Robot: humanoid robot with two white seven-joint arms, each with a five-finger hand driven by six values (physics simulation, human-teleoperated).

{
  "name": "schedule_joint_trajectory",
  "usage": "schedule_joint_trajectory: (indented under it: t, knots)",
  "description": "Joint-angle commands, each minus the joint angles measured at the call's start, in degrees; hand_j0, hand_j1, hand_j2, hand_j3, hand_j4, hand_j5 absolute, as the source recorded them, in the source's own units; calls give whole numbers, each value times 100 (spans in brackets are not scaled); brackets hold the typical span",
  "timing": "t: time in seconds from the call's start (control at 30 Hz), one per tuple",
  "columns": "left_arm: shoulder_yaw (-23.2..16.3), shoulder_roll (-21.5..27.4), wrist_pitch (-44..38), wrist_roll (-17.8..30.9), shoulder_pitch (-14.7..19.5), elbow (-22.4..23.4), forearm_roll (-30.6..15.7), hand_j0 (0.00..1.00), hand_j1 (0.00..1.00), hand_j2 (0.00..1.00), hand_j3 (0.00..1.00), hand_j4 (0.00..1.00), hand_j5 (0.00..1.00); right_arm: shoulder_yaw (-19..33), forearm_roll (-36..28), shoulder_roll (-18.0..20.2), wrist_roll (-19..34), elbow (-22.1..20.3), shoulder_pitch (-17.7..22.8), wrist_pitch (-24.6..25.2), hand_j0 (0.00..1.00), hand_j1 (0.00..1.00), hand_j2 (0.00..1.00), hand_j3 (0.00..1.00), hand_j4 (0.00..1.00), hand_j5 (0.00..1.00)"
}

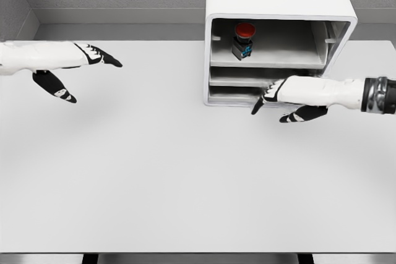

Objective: Slide open multi-storey tabletop storage cabinets and put open load switch and slide close multi-storey tabletop storage cabinets

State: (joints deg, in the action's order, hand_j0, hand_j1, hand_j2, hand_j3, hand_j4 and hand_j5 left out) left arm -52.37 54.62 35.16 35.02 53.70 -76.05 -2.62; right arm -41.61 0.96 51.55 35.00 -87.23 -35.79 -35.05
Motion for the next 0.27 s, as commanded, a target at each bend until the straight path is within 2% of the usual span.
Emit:
schedule_joint_trajectory:
  t: [0.0,0.03,0.07,0.23]
  knots:
    - [8,5,-16,-2,0,-6,-37,100,100,100,100,100,100,829,-8,514,0,-892,124,5,99,99,99,99,99,99]
    - [8,5,-16,-2,0,-6,-37,100,100,100,100,100,100,1154,-8,680,0,-1059,440,5,100,100,100,100,100,100]
    - [8,5,-16,-2,0,-6,-37,100,100,100,100,100,100,1252,-8,707,0,-1059,581,5,100,100,100,100,100,100]
    - [8,5,-16,-2,0,3,-37,100,100,100,100,100,100,1243,-16,681,0,-1051,661,5,100,100,100,100,100,100]
